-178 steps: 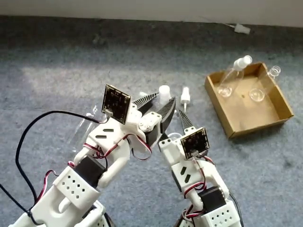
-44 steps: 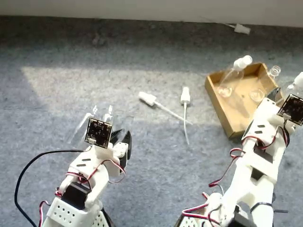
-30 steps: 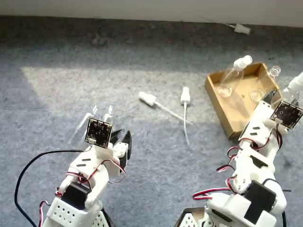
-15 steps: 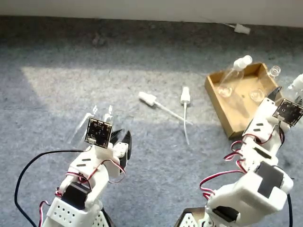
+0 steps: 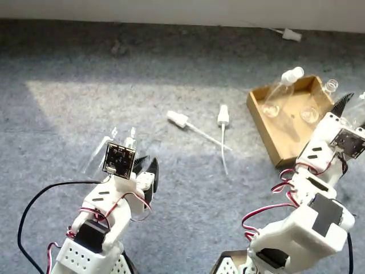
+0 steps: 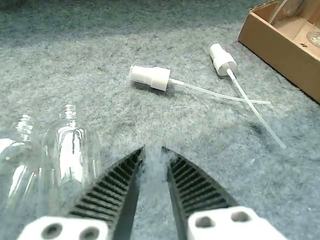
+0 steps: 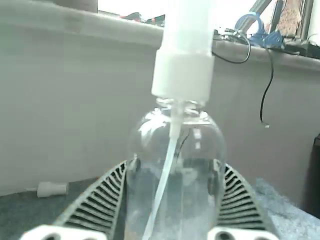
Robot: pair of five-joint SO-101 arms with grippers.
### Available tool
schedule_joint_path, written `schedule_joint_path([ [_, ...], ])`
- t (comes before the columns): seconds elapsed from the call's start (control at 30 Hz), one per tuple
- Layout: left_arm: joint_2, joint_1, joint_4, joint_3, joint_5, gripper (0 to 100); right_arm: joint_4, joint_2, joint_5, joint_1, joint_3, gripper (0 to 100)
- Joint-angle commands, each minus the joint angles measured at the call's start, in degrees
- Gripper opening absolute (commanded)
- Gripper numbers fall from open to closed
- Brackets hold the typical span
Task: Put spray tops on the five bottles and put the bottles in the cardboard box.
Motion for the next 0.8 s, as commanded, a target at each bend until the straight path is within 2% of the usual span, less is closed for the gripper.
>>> schedule_joint_path([
  [0.0, 0.13, -0.48, -1.14, -0.31, -0.79, 0, -4.97, -0.66, 0.00, 0.22, 0.48, 14.9],
  [0.57, 0.13, -0.48, -1.14, -0.31, -0.62, 0, -4.70, -0.22, -0.53, 0.13, 3.74, 14.9],
  [0.77, 0.13, -0.48, -1.14, -0.31, -0.62, 0, -5.14, 6.81, -0.18, -1.01, 1.54, 14.9],
])
